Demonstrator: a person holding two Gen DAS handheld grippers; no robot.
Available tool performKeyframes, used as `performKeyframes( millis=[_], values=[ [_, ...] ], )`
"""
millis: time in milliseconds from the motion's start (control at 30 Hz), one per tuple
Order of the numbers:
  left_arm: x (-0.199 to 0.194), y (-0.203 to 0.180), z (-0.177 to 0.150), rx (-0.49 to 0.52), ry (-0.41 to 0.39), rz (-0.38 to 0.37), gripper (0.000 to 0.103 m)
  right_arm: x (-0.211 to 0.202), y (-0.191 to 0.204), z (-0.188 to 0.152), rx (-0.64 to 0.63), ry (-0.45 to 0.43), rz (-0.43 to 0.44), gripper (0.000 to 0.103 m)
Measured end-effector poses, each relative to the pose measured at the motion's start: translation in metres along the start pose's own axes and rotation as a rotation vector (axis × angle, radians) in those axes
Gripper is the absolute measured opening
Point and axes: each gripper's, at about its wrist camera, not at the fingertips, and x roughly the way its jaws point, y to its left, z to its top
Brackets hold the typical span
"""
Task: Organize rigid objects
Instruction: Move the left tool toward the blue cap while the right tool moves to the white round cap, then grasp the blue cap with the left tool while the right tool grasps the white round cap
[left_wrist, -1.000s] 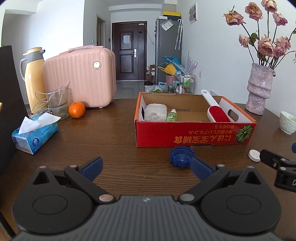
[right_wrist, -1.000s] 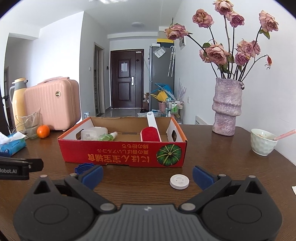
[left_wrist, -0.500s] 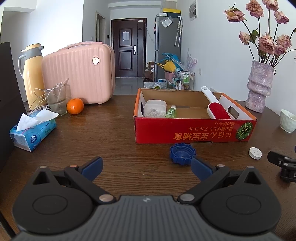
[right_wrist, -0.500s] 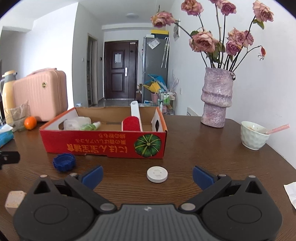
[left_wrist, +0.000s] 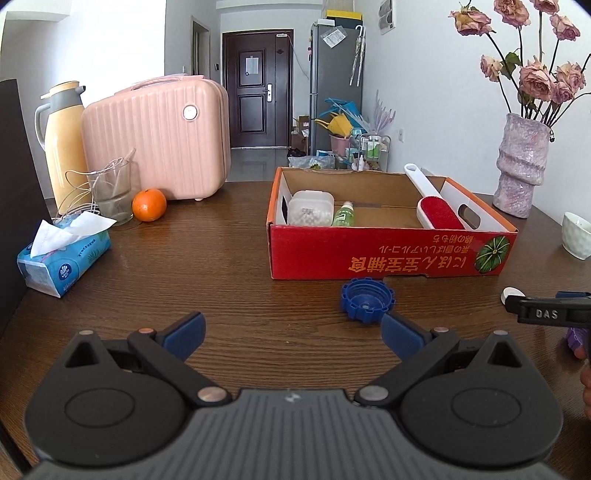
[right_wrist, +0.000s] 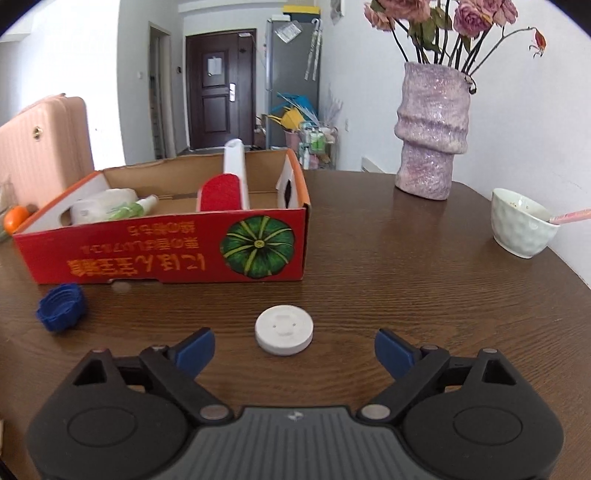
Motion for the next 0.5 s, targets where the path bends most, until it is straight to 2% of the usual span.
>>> performKeyframes(
  millis=[133,233,267,300,500],
  values=[
    [0.001,0.000,0.000,-0.002,0.002,-0.001,0.103,0.018,-0.001,0.005,0.027,0.048,-0.009,0.082],
    [0.002,0.001,-0.001,-0.003,0.010,-0.001,0.103,0.020,0.000,0.005,0.032,0.052,-0.001,0.059],
    [0.004,0.000,0.000,-0.002,0.013,-0.001,0.103,0.019,0.001,0.006,0.029,0.048,0.013,0.041],
    [0.004,0.000,0.000,-0.002,0.016,-0.001,0.103,0.018,0.002,0.005,0.026,0.045,0.016,0.038],
    [0.007,-0.004,0.000,0.009,0.024,0.005,0.103,0.015,0.003,0.002,0.017,0.032,0.015,0.038]
  ],
)
